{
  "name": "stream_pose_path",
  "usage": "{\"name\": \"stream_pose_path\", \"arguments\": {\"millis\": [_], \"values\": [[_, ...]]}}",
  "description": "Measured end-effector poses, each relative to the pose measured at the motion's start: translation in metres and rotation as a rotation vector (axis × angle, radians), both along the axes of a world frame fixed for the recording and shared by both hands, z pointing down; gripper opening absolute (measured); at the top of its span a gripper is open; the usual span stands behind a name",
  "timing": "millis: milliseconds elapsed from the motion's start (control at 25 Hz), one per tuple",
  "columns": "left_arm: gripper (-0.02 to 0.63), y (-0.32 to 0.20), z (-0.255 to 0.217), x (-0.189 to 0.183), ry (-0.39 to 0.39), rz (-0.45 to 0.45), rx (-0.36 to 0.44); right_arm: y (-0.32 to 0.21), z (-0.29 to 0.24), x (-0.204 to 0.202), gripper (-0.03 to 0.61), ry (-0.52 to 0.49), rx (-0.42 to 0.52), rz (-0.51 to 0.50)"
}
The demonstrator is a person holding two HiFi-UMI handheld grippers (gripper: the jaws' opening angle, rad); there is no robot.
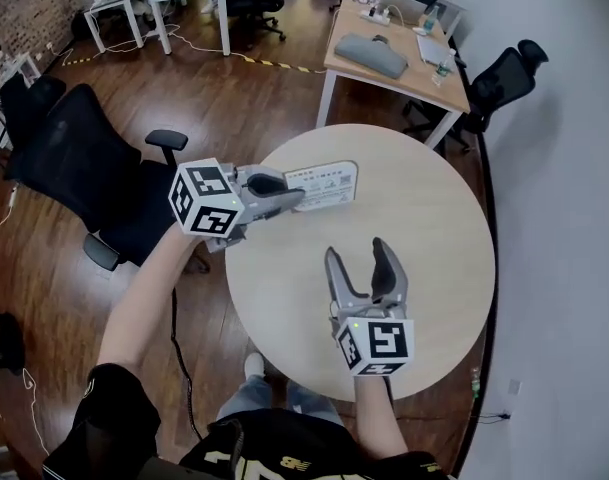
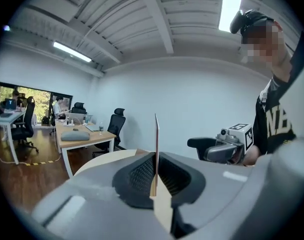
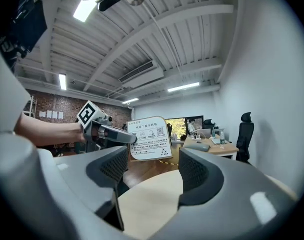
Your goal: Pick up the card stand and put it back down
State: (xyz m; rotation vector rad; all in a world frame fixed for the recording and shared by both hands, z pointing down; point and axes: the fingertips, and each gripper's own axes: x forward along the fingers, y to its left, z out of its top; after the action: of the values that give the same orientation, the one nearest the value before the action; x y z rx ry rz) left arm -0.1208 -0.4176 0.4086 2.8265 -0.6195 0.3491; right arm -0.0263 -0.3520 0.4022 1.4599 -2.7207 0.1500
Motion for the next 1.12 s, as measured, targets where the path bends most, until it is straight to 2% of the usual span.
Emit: {"name": "stream_pose_path", "arguments": {"millis": [160,320,440,640,840,1120], "values": [[0.018,0.024,-0.042,0.006,-0.07,0.034,0.049,0.016,-0.037,0.002,0.327,-0.014,0.071,0.005],[0.018,0.049,-0.066,0.01,-0.123,0.038,0.06,0.038,-0.062,0.007,0.327,-0.023,0.092,0.01],[0.018,0.068,-0.073,0.007,-0.137,0.004,0.061,0.055,-0.072,0.008,0.327,-0.024,0.112,0.007],[0.018,0.089,-0.074,-0.007,-0.123,-0.126,0.059,0.071,-0.074,0.007,0.327,-0.026,0.124,0.004],[0.018,0.109,-0.066,-0.029,-0.127,-0.317,0.099,0.078,-0.067,0.004,0.327,-0.017,0.11,0.006],[0.018,0.142,-0.061,-0.056,-0.069,-0.578,0.124,0.077,-0.061,-0.005,0.327,-0.002,0.101,0.01]]}}
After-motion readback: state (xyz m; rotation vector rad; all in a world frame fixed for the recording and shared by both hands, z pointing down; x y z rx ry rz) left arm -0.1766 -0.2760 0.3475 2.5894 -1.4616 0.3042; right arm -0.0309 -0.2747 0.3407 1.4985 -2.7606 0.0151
